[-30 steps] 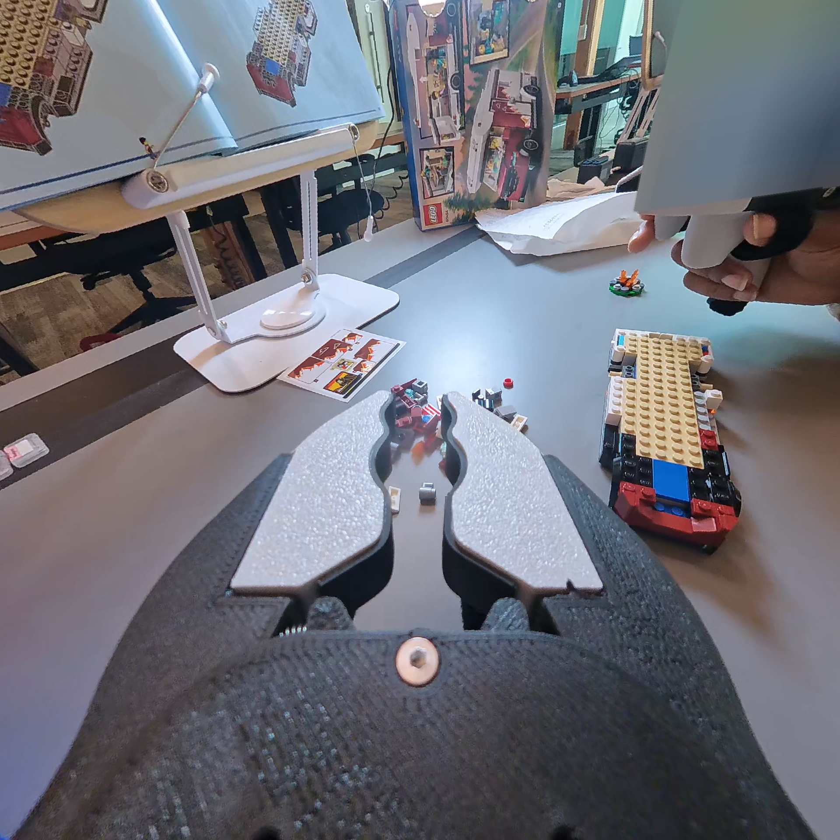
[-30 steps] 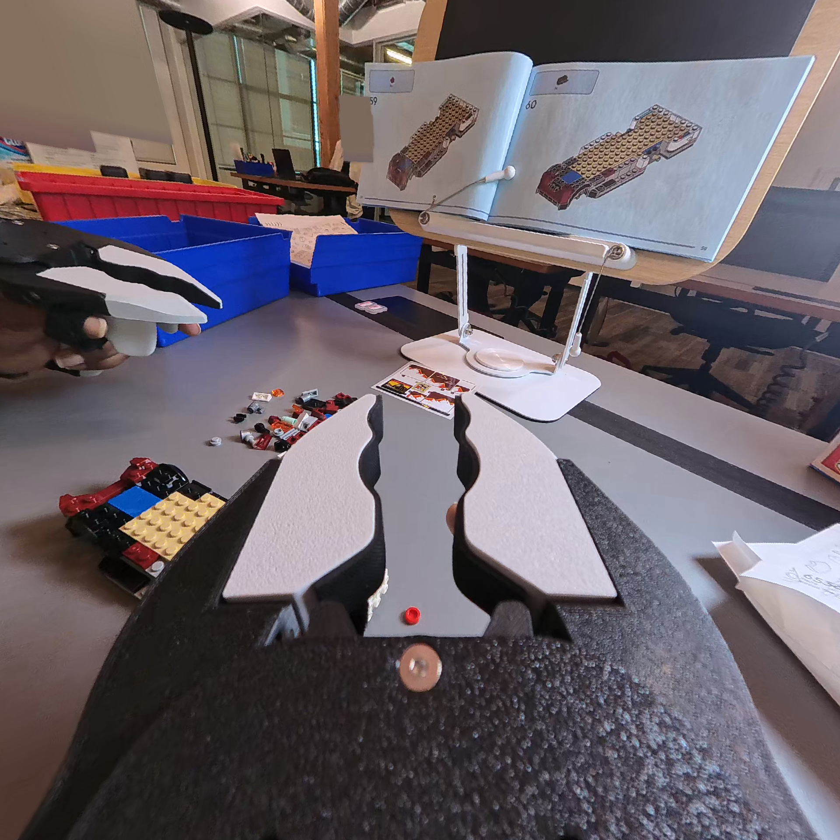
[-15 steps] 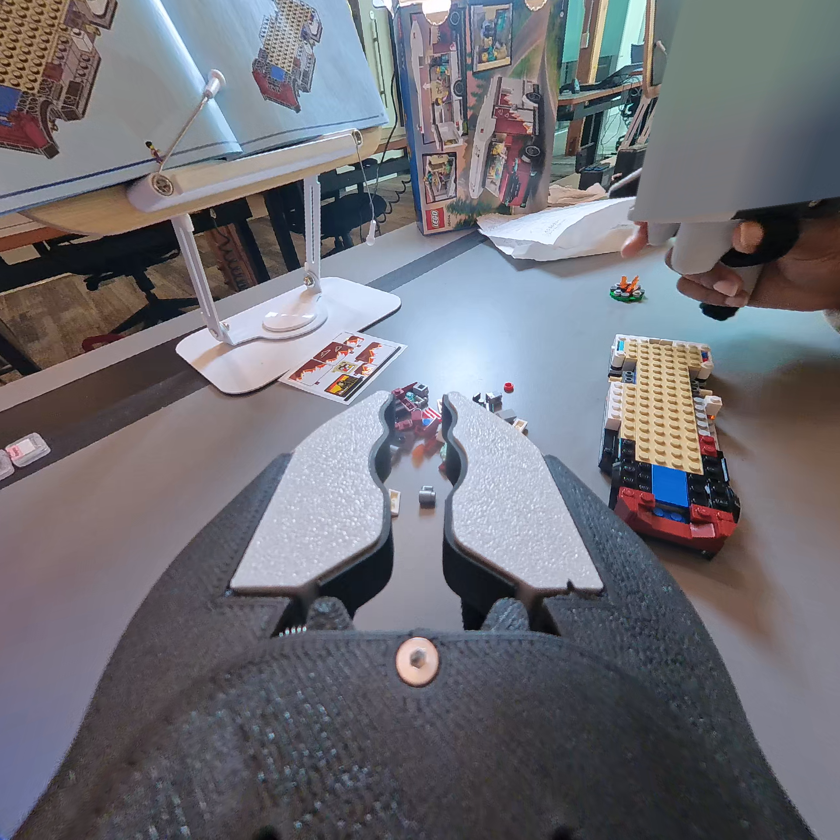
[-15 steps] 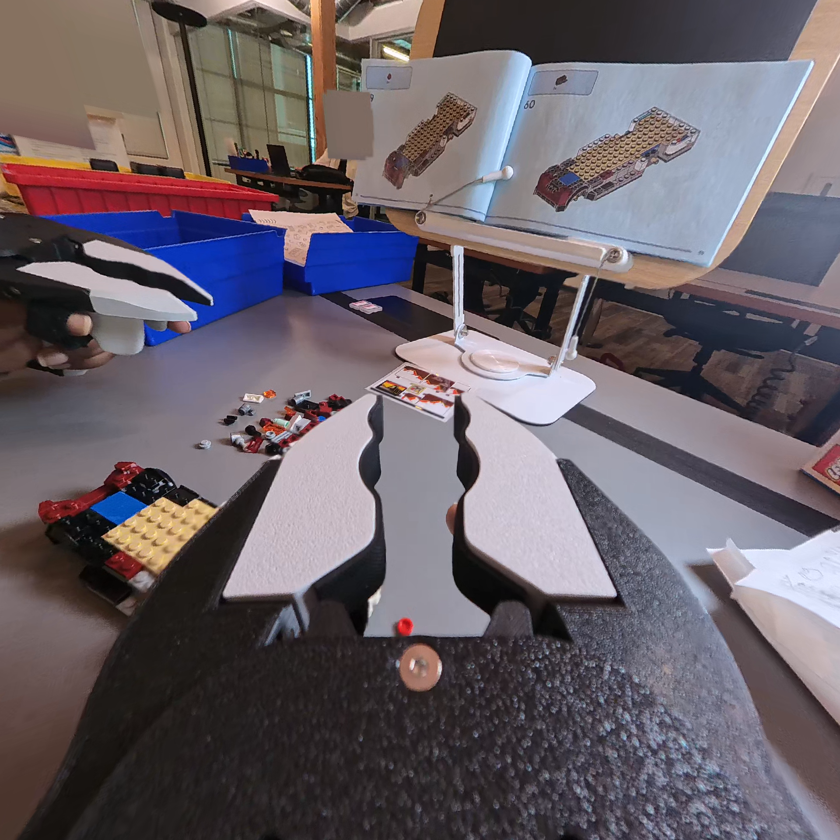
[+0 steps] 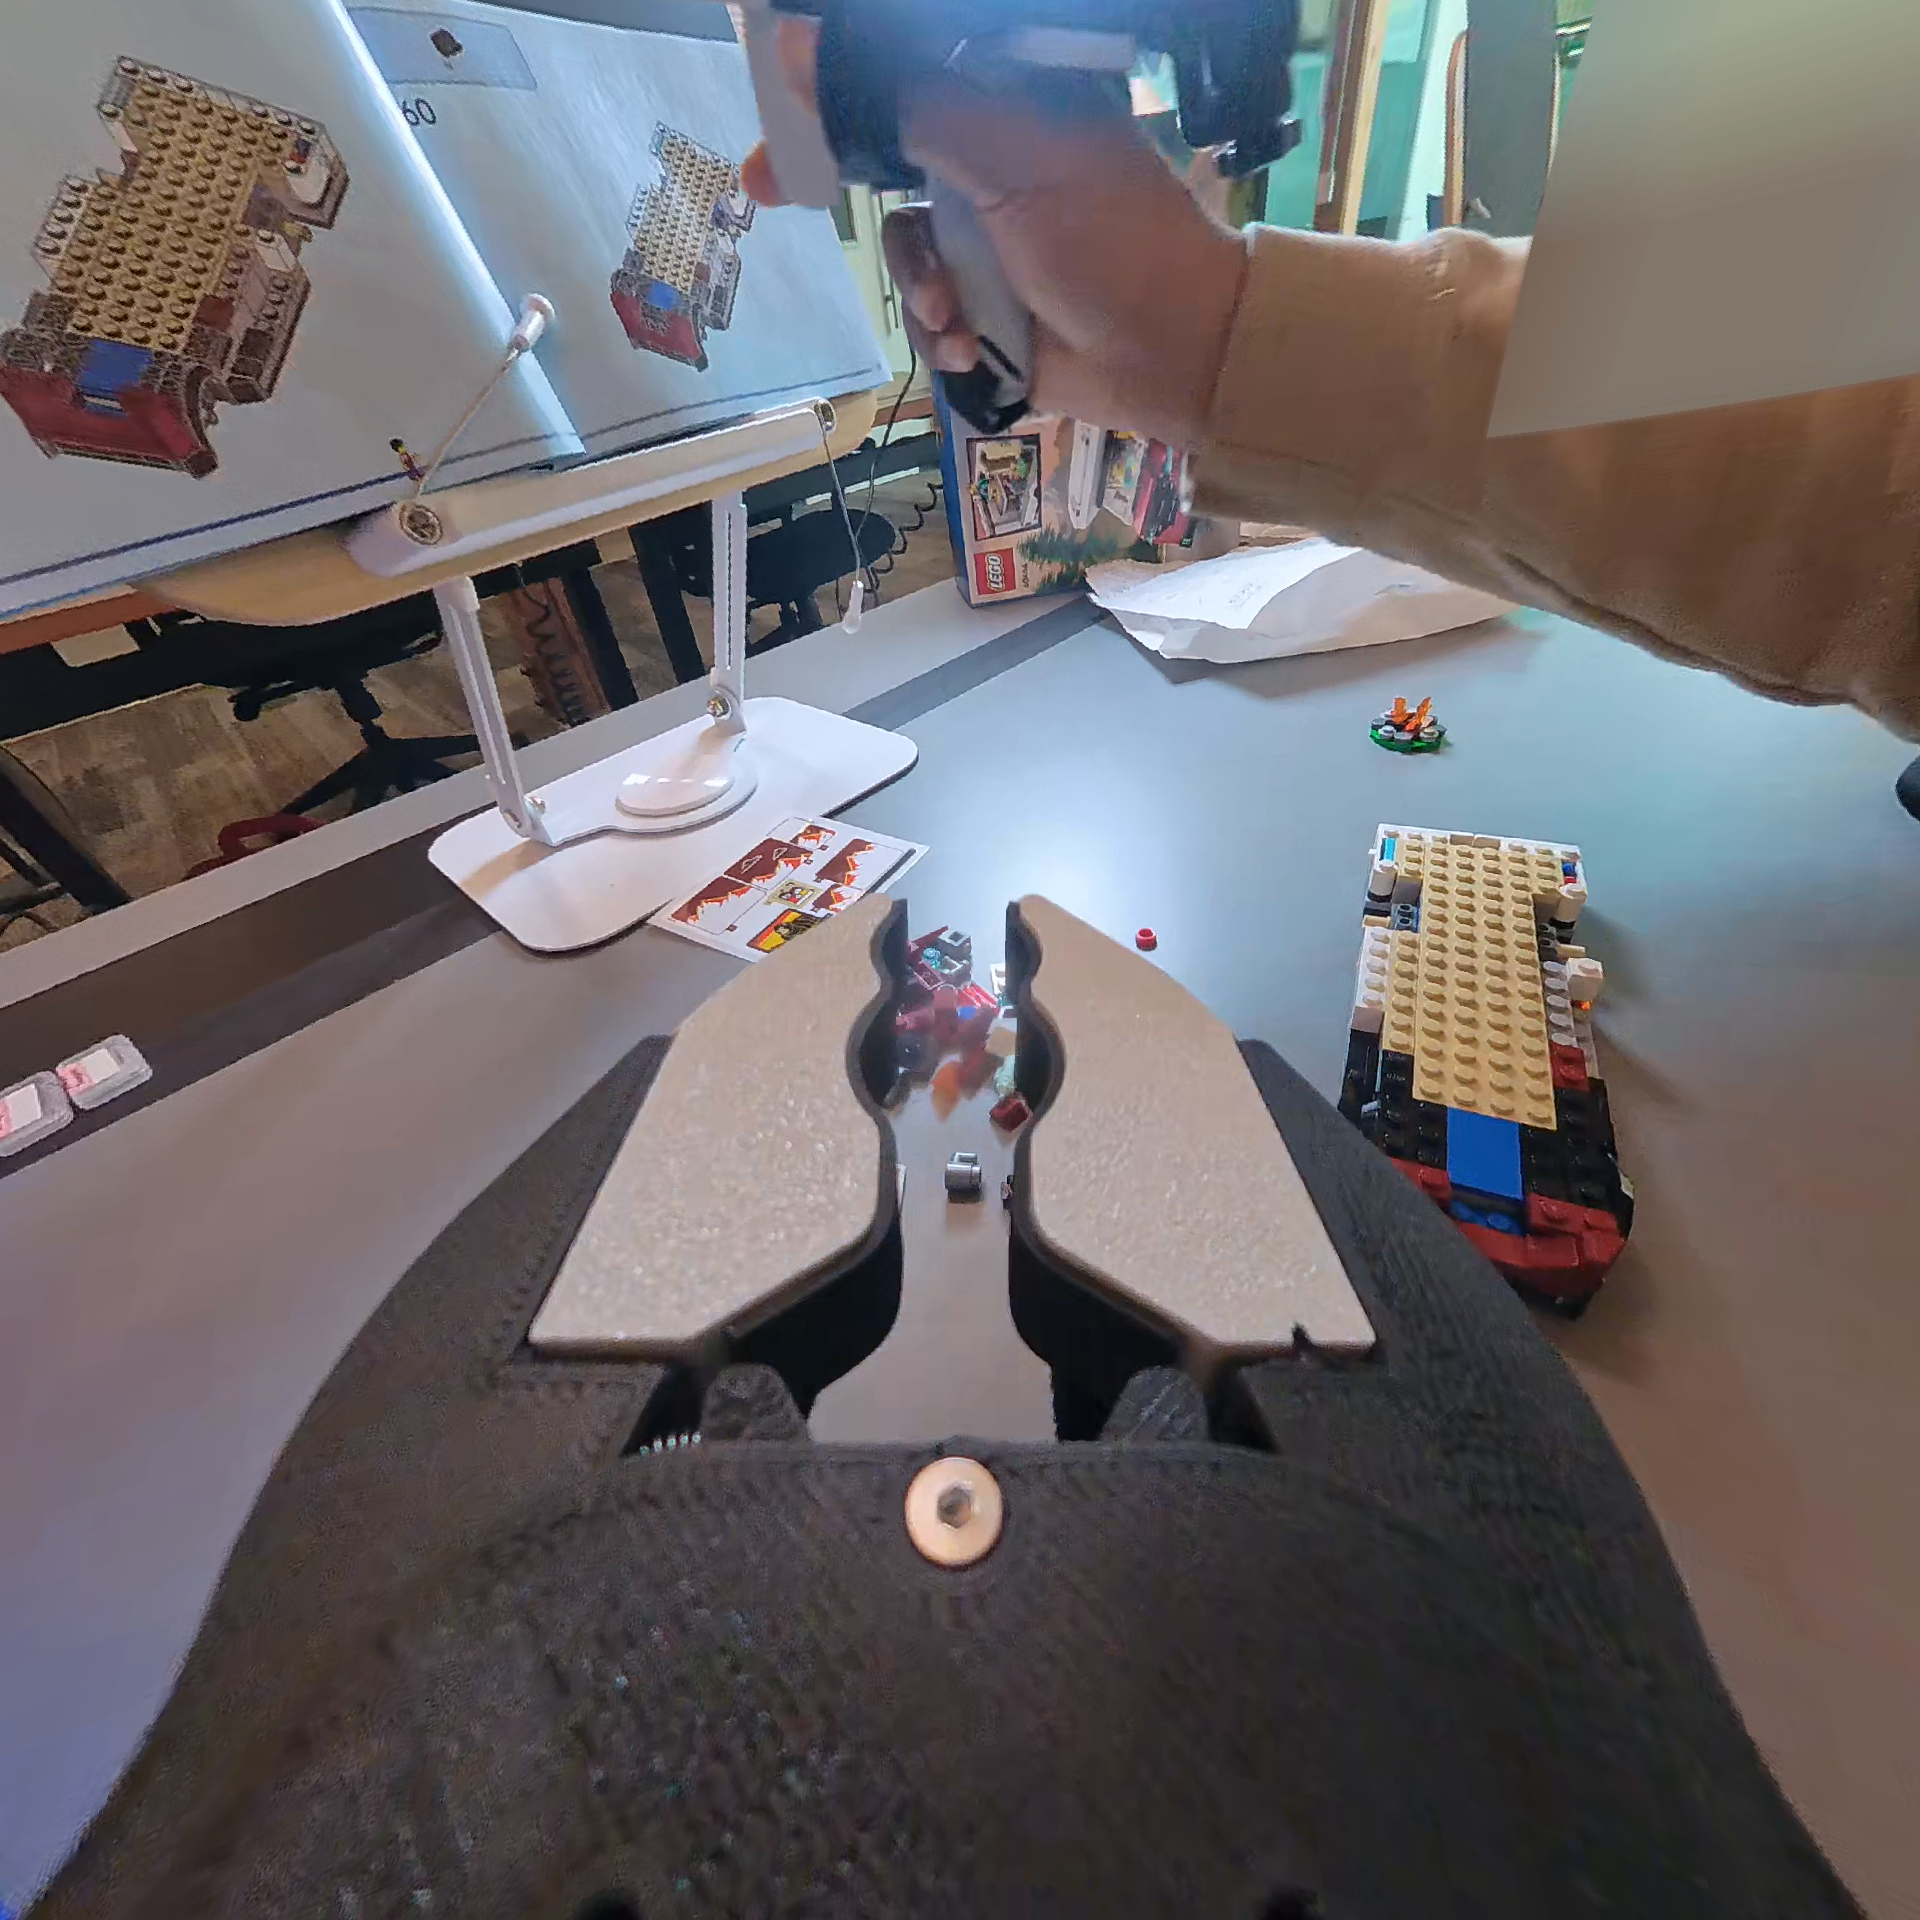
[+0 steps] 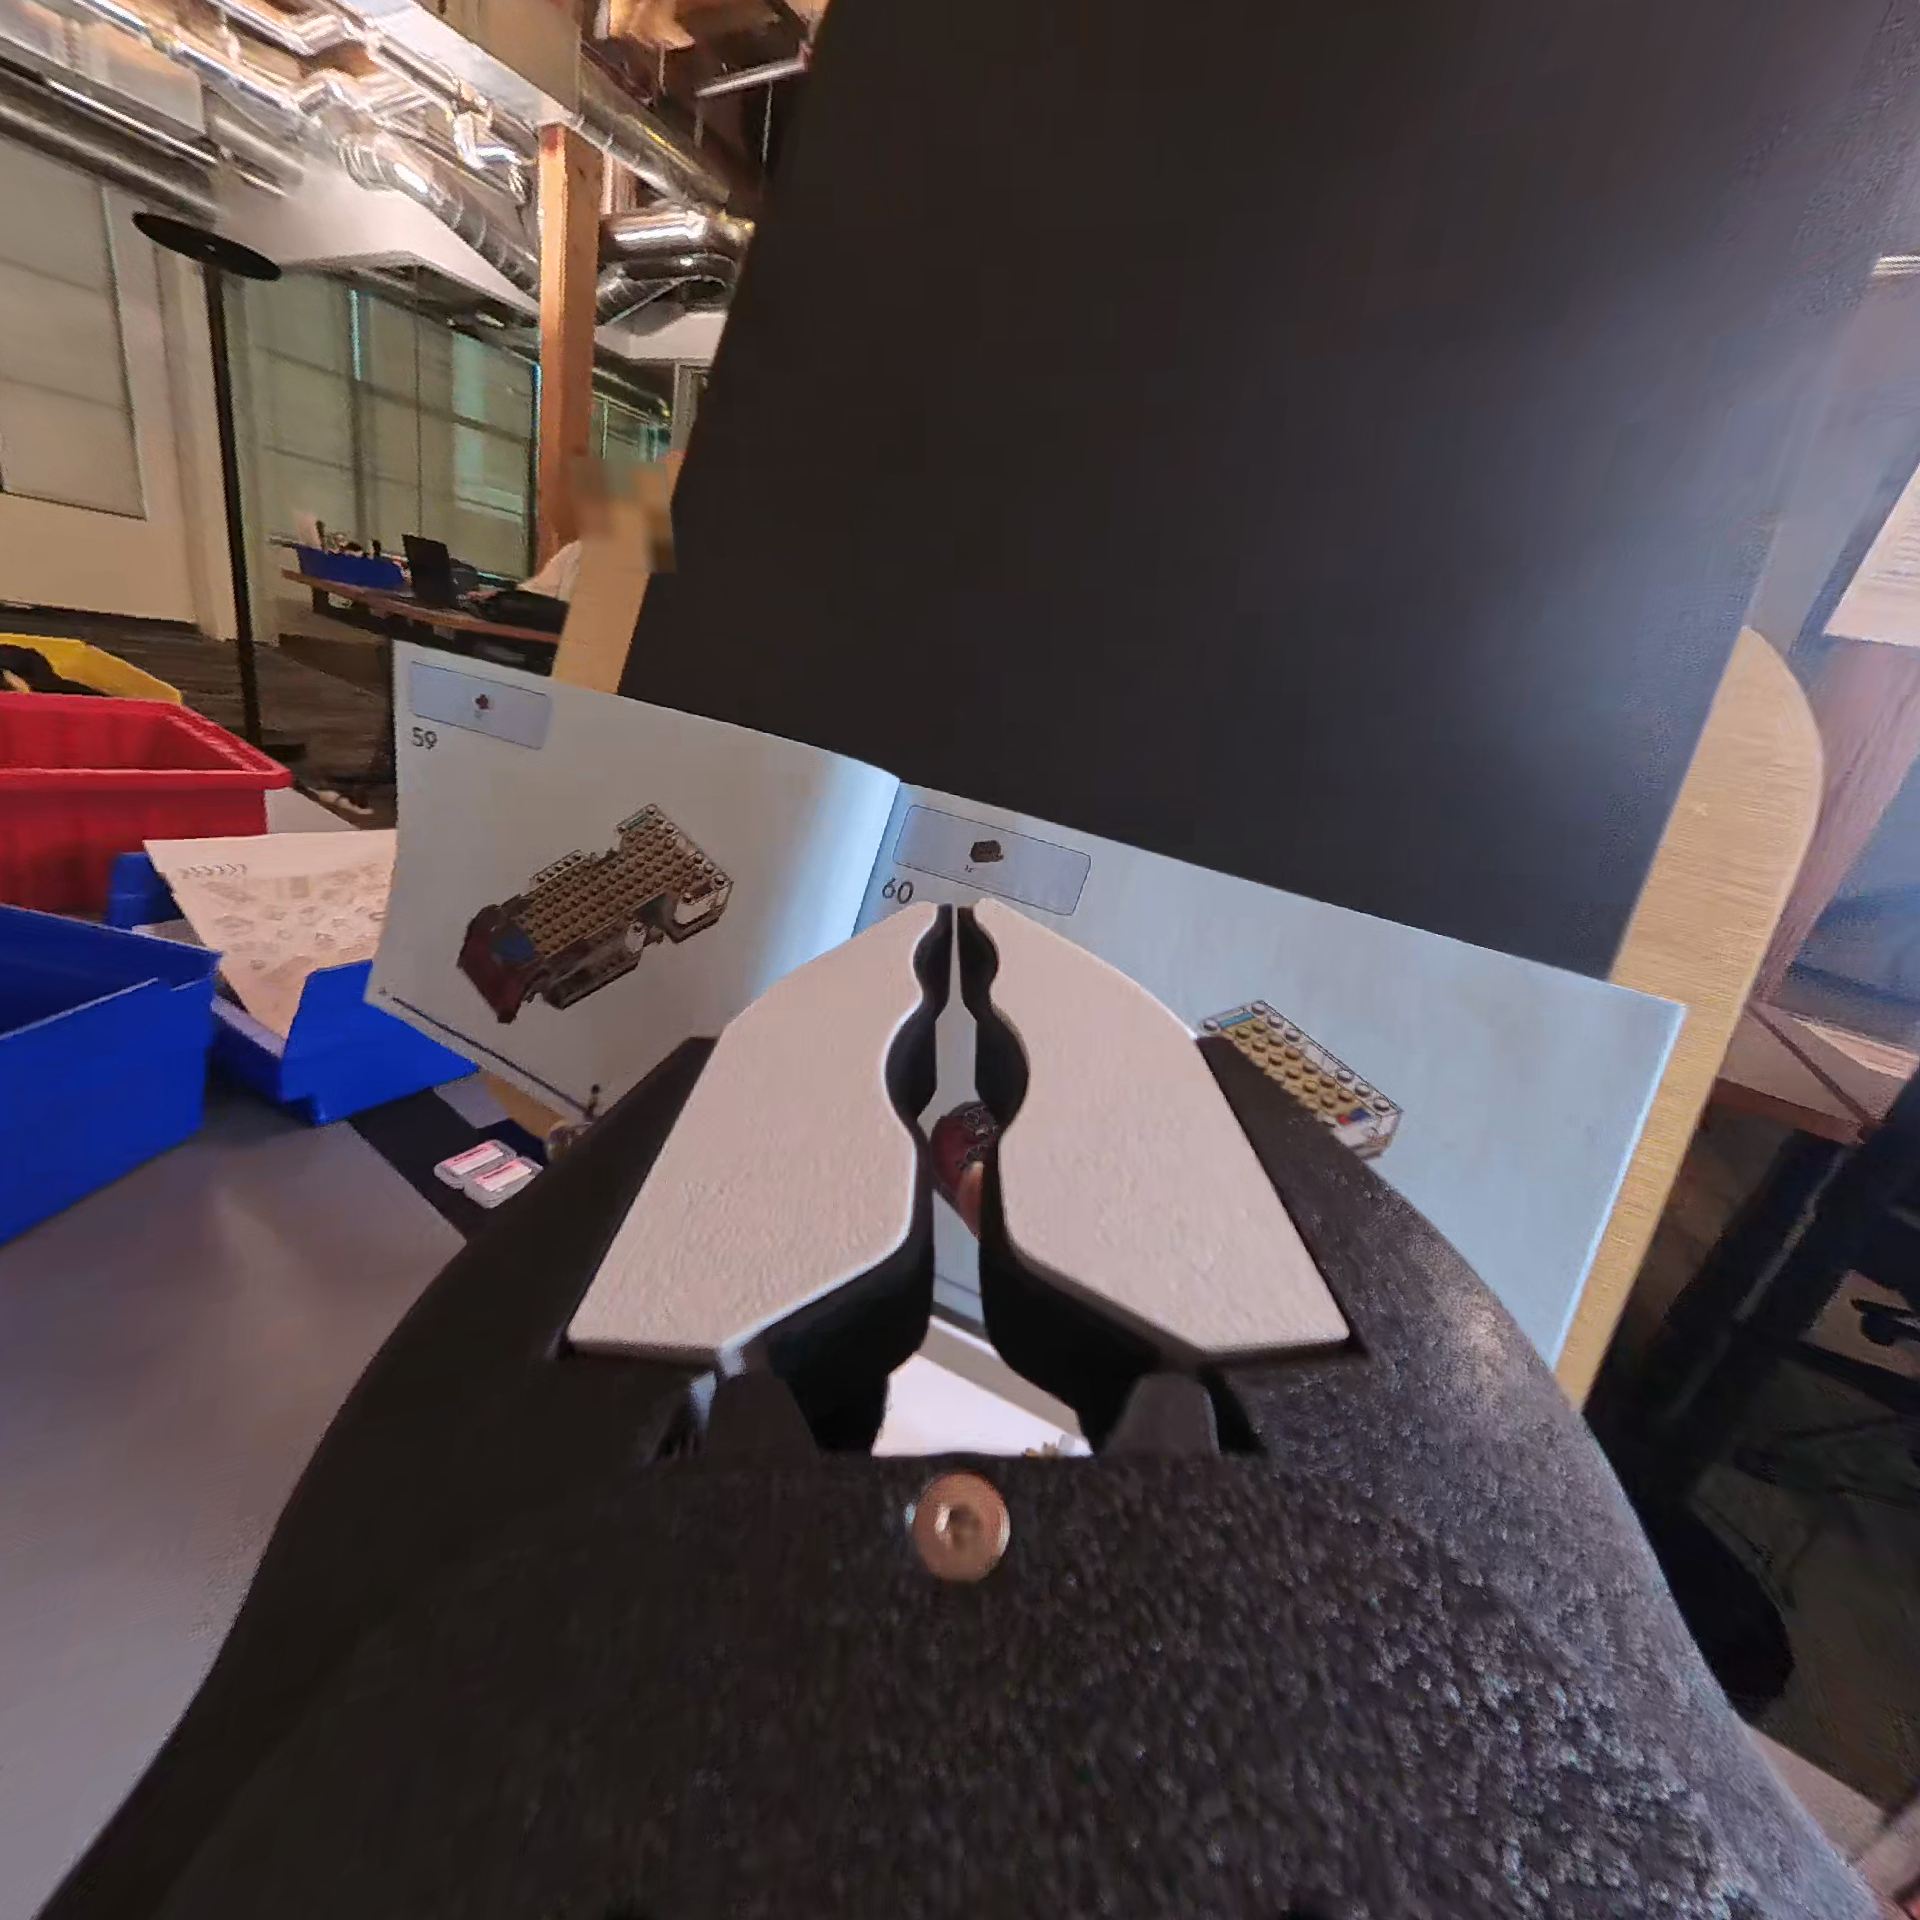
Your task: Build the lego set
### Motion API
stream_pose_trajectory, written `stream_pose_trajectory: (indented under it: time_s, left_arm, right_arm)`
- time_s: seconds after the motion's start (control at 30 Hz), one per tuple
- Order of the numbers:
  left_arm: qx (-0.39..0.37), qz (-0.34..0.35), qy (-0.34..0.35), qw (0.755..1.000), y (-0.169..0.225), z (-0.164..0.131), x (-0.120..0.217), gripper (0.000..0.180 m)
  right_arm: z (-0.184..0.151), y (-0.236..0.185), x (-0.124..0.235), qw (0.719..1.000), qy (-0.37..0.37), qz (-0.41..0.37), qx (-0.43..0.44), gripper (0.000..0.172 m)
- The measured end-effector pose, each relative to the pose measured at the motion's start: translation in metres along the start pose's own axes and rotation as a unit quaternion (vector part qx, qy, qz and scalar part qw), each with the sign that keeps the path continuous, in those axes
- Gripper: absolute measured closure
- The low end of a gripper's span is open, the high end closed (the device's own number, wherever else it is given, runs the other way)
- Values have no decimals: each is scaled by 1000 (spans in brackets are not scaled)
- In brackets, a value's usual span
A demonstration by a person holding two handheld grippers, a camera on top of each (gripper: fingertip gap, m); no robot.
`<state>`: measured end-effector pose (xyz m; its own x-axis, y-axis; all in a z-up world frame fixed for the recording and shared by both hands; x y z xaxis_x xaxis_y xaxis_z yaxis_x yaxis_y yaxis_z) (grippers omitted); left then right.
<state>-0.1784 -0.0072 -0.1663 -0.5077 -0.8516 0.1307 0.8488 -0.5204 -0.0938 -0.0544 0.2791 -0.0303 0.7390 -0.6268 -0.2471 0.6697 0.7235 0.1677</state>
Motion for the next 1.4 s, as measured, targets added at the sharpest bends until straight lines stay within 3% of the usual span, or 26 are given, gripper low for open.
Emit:
stream_pose_trajectory:
  time_s: [0.2,0.73,1.0,1.4]
  left_arm:
    - [0,-4,8,1000,-1,3,3,163]
    - [-7,-8,8,1000,2,5,3,164]
    - [-11,-11,6,1000,3,5,3,164]
    - [-9,-16,-10,1000,4,-3,-2,165]
  right_arm:
    - [-8,0,-27,1000,-24,-7,3,170]
    - [-5,-8,-41,999,-31,-1,10,165]
    - [-14,1,-33,999,-44,-9,22,165]
    - [-65,28,0,995,-89,-32,23,165]
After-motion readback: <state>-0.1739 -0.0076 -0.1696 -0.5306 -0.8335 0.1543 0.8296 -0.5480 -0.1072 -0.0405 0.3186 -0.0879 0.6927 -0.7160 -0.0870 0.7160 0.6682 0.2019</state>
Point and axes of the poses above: each gripper's, where its closed fingertips meet, x back along the fingers, z out of its top, y = z × x across the jaws, the point moved 9 cm from there along x, back along the fingers, and after that the axes turned 9 degrees about -z, right-handed, at the moved point
